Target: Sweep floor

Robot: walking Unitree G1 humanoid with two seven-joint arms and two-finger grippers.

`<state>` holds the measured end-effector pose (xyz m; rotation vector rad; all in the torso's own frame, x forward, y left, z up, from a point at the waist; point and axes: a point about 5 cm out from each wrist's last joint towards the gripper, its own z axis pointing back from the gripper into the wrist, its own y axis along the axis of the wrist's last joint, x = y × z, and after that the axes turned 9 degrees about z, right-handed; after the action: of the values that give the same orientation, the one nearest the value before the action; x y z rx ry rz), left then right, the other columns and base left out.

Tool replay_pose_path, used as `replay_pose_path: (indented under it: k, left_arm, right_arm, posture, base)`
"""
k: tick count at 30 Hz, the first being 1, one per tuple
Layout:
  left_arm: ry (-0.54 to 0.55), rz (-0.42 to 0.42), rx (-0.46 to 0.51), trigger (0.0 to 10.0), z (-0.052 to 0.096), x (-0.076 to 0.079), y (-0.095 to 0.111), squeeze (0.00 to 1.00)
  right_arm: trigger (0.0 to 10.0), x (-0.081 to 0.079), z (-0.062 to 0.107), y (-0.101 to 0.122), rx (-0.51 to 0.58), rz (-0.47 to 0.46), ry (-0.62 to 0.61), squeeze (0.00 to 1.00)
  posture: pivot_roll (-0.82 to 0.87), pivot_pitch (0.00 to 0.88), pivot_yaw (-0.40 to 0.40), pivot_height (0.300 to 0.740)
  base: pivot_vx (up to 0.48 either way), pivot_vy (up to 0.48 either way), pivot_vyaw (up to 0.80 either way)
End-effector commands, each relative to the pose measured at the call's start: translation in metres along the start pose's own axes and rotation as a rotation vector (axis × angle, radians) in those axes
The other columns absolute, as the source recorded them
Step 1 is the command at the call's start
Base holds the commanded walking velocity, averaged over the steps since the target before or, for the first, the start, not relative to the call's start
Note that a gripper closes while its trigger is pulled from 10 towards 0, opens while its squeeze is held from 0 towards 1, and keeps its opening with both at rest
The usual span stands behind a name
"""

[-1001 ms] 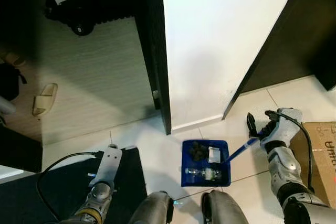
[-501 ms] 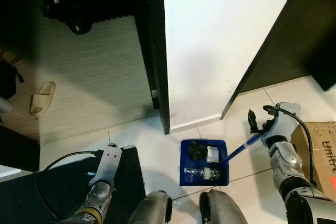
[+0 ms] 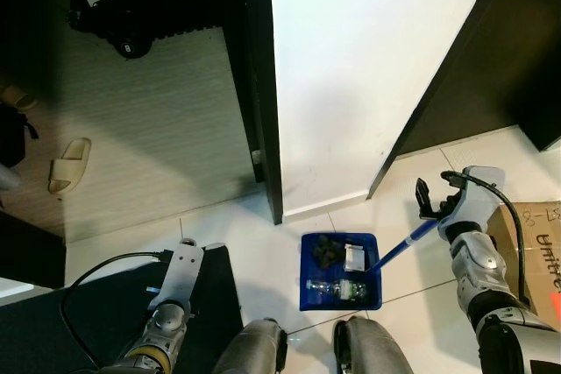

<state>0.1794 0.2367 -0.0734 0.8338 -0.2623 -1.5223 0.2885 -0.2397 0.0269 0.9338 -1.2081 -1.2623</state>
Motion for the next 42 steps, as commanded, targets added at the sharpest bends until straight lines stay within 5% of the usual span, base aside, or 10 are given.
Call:
replay_pose_path:
  k: [1,4,6,7,8,9,10,13,32,42]
  left_arm:
    - [0.043,-0.039,-0.039,10.0,0.001,-0.014,-0.011,0.0]
    - [0.044,-0.038,-0.04,10.0,0.001,-0.014,-0.01,0.0]
    - [0.045,-0.037,-0.04,10.0,0.001,-0.014,-0.01,0.0]
    - [0.046,-0.037,-0.04,10.0,0.001,-0.014,-0.01,0.0]
    - [0.046,-0.037,-0.04,10.0,0.001,-0.014,-0.01,0.0]
    - [0.046,-0.037,-0.04,10.0,0.001,-0.014,-0.01,0.0]
    - [0.045,-0.037,-0.04,10.0,0.001,-0.014,-0.01,0.0]
    - [0.045,-0.038,-0.04,10.0,0.001,-0.014,-0.01,0.0]
    - [0.034,-0.052,-0.029,10.0,0.001,-0.01,-0.01,0.0]
    - [-0.02,-0.078,0.17,10.0,0.005,0.003,0.005,0.0]
  right_arm:
    - [10.0,0.0,0.002,-0.006,-0.03,-0.021,-0.005,0.0]
    - [10.0,0.0,0.002,-0.005,-0.029,-0.024,-0.004,0.0]
    - [8.5,0.0,0.001,-0.005,-0.027,-0.03,-0.001,0.0]
    - [5.8,-0.001,0.001,-0.004,-0.027,-0.031,-0.001,0.0]
    - [4.4,-0.001,0.001,-0.004,-0.027,-0.033,0.0,0.0]
    - [4.4,-0.001,0.001,-0.004,-0.027,-0.033,0.0,0.0]
    - [1.6,-0.001,0.001,-0.004,-0.027,-0.035,0.002,0.0]
    - [0.0,-0.001,0.001,-0.004,-0.029,-0.038,0.003,0.0]
    - [0.0,0.009,0.004,-0.008,-0.043,-0.064,-0.051,0.0]
    - [0.0,0.035,-0.007,0.018,0.068,-0.183,-0.108,0.0]
  posture:
    - [0.15,0.149,0.0,0.74]
    - [0.15,0.148,-0.002,0.74]
    - [0.15,0.146,-0.003,0.74]
    - [0.15,0.146,-0.003,0.74]
    - [0.15,0.145,-0.003,0.74]
    - [0.15,0.145,-0.003,0.74]
    - [0.15,0.145,-0.003,0.74]
    - [0.15,0.143,-0.002,0.74]
    - [0.12,0.097,-0.005,0.74]
    - [0.04,0.024,-0.017,0.74]
  base:
    - [0.0,0.0,0.0]
    - [0.0,0.0,0.0]
    - [0.0,0.0,0.0]
    - [0.0,0.0,0.0]
    - [0.0,0.0,0.0]
    - [0.0,0.0,0.0]
    - [0.0,0.0,0.0]
    - [0.0,0.0,0.0]
    - [0.0,0.0,0.0]
    - [0.0,0.0,0.0]
